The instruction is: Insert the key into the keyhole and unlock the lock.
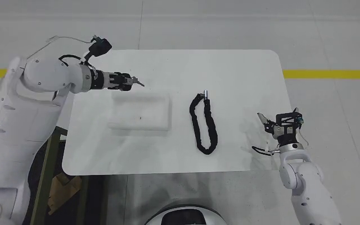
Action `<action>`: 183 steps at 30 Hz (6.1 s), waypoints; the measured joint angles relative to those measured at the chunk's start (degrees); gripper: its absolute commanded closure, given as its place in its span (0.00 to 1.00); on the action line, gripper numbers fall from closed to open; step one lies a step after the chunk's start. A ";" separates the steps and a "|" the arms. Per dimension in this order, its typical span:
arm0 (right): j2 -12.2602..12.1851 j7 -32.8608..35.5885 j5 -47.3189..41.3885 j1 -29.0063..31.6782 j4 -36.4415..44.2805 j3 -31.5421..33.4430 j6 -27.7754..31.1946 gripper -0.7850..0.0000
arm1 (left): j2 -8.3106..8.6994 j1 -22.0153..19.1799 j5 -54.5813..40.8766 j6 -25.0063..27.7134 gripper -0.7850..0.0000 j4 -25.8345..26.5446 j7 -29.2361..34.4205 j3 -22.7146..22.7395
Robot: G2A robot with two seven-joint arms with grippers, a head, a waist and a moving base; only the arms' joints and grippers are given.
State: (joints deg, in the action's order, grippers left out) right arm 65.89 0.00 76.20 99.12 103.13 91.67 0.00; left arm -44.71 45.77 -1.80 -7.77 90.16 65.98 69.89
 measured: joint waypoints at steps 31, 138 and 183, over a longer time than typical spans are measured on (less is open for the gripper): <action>0.27 6.23 -9.59 -0.93 8.16 -0.42 4.58 0.00 | -2.97 12.54 -48.40 32.48 1.00 -26.94 10.34 4.75; 13.40 45.93 -85.73 -24.00 -6.83 -18.80 12.88 1.00 | -4.02 22.57 -56.49 26.77 1.00 -17.39 -0.35 6.39; 12.19 38.39 -61.30 -22.38 -1.53 -22.93 16.48 1.00 | -7.05 35.23 -35.88 33.02 1.00 0.98 -13.66 8.86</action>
State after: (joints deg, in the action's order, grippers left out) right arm 78.08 38.39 14.91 76.74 101.60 68.75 16.48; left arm -51.76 81.01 -37.68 25.25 91.14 52.31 78.75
